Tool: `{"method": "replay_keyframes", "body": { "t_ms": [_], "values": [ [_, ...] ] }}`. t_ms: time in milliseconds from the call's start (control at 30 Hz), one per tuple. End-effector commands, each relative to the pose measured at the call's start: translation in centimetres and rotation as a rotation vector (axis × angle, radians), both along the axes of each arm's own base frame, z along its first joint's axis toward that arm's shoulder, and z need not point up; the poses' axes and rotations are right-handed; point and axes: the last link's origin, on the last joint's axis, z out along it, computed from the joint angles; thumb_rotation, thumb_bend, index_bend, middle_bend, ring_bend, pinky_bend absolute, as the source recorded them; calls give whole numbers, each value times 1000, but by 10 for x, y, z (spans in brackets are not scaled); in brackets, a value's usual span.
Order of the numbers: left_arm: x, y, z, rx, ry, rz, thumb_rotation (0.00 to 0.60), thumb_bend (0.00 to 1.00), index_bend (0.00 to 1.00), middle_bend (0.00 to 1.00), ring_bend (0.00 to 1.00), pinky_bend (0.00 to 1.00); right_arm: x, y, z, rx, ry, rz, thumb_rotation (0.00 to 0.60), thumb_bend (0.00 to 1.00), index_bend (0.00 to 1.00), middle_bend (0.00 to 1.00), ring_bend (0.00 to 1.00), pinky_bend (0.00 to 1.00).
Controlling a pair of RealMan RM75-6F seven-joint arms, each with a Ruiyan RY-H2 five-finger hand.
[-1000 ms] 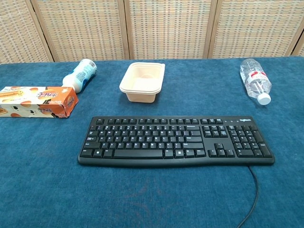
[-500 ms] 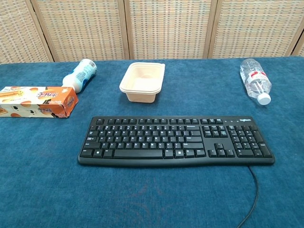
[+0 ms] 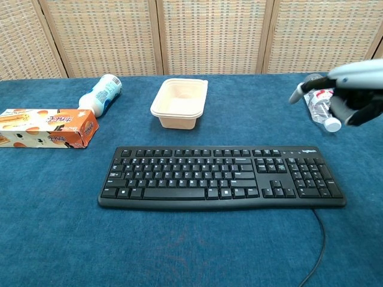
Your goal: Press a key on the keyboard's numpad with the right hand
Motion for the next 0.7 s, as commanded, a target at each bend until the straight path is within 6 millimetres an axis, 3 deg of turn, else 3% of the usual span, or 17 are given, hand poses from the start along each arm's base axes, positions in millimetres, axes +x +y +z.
{"method": "replay_keyframes", "body": {
  "t_ms": [33,400,700],
  "values": [
    [0,2,-1,-5,2,3,600,0,0,0,0,0,12,-2,-29,70,60,18,600,1000,148,834,1000,1000],
    [0,4,-5,-15,9,14,600,0,0,0,0,0,4,10,-50,92,185,-15,600,1000,167,834,1000,1000],
    [0,4,-6,-18,10,14,600,0,0,0,0,0,-8,12,-47,73,233,-63,600,1000,171,833,1000,1000]
  ]
}}
